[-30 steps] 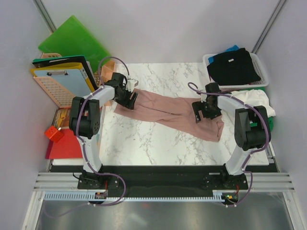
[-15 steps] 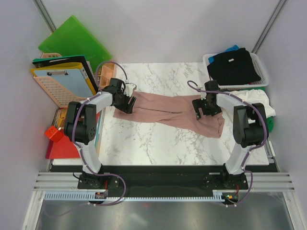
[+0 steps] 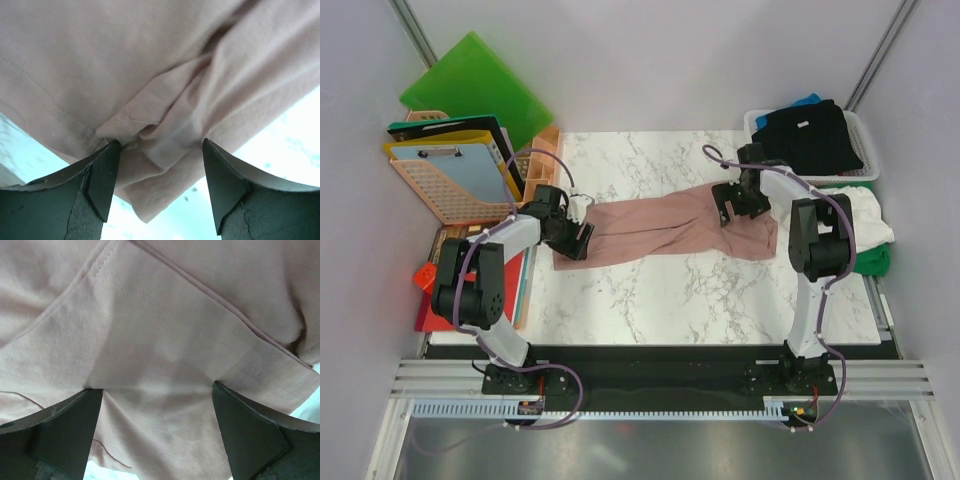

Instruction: Fold and stack the t-shirts

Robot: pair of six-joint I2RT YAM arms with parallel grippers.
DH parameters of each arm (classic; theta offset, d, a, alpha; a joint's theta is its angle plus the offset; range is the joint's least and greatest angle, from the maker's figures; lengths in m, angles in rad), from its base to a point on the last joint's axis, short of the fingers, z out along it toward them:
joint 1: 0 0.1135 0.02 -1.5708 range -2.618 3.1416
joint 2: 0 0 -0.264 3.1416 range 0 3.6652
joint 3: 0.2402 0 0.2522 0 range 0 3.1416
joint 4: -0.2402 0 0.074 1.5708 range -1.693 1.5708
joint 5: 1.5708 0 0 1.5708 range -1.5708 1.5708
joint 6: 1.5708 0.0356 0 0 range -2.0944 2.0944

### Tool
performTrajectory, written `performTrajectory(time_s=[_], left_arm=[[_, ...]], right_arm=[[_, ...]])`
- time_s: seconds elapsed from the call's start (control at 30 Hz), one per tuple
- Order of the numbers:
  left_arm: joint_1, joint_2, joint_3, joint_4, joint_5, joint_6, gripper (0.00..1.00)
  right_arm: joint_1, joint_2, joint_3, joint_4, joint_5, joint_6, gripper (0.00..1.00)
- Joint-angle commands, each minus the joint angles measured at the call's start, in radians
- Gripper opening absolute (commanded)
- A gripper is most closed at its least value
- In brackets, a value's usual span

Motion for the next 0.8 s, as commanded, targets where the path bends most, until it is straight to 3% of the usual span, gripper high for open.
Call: performTrajectory(time_s=[0.0, 0.13, 0.4, 0.77], left_arm=[[0.006, -0.093, -0.084, -0.050, 0.095, 0.063, 0.74], [0.000, -0.217, -0.144, -0.052, 0.150, 0.108, 0.74], [-0.057, -0.291, -0.226, -0.075, 0.201, 0.134, 0.74], [-0.115, -0.339, -0.253, -0.092, 0.248, 0.154, 0.76]], right_arm=[[-0.002, 0.089, 0.113, -0.024, -0.043, 0.001, 0.98], [0.010, 0.188, 0.274, -0.060, -0.038, -0.012, 0.98], [0.040, 0.363, 0.541, -0.156, -0.035, -0.012, 0.98], [0.127, 0.452, 0.653, -0.179, -0.017, -0.021, 0.98]])
